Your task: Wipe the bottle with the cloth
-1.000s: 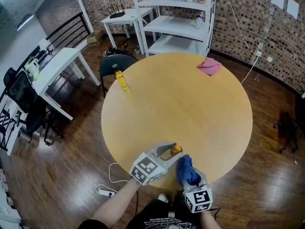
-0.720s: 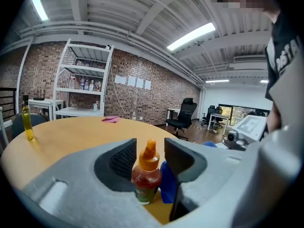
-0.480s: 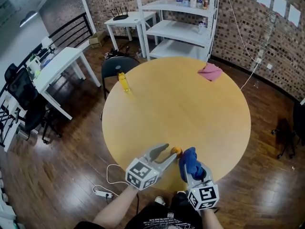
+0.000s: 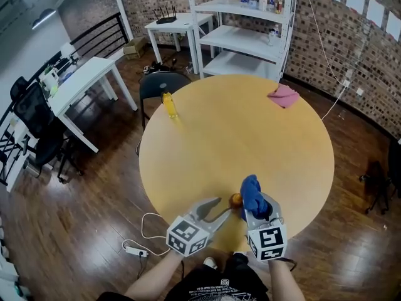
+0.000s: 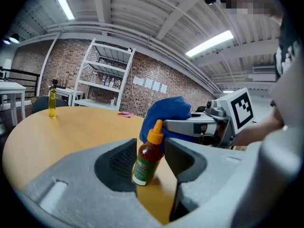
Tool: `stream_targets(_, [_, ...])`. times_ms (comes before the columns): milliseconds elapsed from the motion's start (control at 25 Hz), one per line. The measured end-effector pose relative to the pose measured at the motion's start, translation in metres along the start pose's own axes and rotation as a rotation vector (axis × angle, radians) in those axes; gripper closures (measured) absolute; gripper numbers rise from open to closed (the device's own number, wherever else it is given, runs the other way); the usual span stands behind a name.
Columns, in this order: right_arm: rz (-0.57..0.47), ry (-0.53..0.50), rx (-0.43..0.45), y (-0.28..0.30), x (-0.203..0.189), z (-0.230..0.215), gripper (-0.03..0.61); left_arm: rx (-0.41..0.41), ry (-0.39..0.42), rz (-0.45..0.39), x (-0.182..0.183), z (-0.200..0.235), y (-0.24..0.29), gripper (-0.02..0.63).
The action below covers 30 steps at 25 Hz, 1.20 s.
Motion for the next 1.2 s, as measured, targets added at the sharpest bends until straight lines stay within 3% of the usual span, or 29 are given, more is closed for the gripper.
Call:
stream_targets(480, [-0.032, 0.033, -0.012, -0.031, -0.009, 0.032, 0.469, 0.043, -0.032, -0.017, -0.005, 0.008, -0.016, 0.437])
stream_targets(1200, [-0.06, 0.067, 0.109, -0.008, -0.004, 0.08, 0.469, 0.129, -0.043, -0.026, -0.003, 0.027, -0.048, 0.437])
Point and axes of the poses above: the fingertips, and each gripper's own axes: y forward along the fingers, z to its left, x out of its top, the point moved 9 cm from there along -y, backward along the fingers, and after that the axes turned 8 degrees about -z, right-handed, at the moved point
